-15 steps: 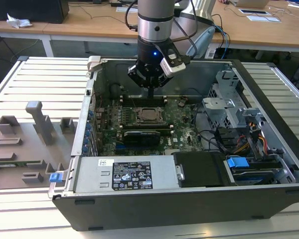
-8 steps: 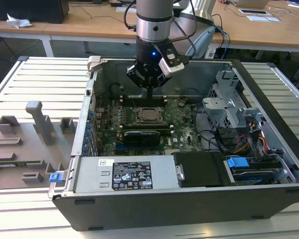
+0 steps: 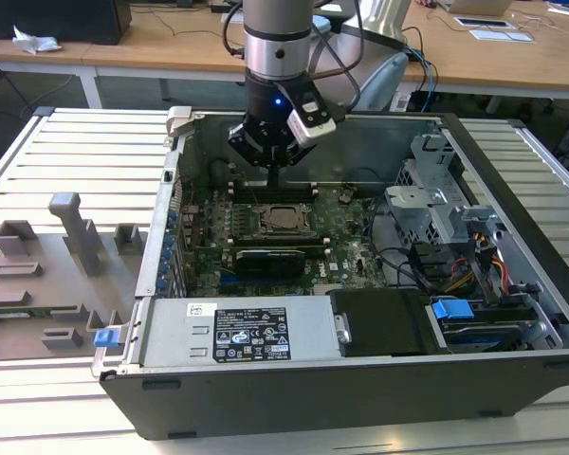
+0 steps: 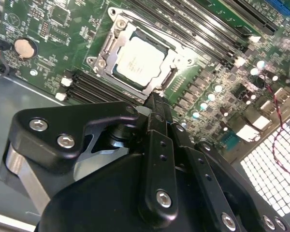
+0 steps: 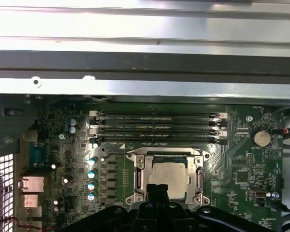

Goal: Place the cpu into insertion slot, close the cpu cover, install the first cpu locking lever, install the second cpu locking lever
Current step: 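Install the first cpu locking lever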

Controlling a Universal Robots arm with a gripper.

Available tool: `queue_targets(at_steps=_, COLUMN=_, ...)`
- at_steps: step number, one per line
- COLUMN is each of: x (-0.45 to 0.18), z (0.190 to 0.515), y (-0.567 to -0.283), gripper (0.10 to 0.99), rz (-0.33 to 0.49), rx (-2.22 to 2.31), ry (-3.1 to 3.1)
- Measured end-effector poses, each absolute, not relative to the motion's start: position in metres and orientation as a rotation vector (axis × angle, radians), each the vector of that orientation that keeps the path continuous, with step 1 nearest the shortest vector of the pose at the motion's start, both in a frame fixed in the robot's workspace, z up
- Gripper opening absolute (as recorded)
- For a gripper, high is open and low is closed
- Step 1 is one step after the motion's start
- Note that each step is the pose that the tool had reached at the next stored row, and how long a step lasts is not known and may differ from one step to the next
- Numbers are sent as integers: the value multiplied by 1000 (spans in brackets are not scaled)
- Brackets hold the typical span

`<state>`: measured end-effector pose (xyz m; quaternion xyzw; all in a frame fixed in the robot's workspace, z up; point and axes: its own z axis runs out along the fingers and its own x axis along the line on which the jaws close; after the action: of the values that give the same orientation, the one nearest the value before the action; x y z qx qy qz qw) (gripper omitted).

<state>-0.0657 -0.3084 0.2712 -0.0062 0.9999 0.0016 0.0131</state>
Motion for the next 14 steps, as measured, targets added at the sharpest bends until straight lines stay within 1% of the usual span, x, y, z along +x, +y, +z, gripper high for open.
queue_targets(at_steps=14, x=-93, z=271, y=-308, gripper=106, rz=5, rx=-19, ry=3115)
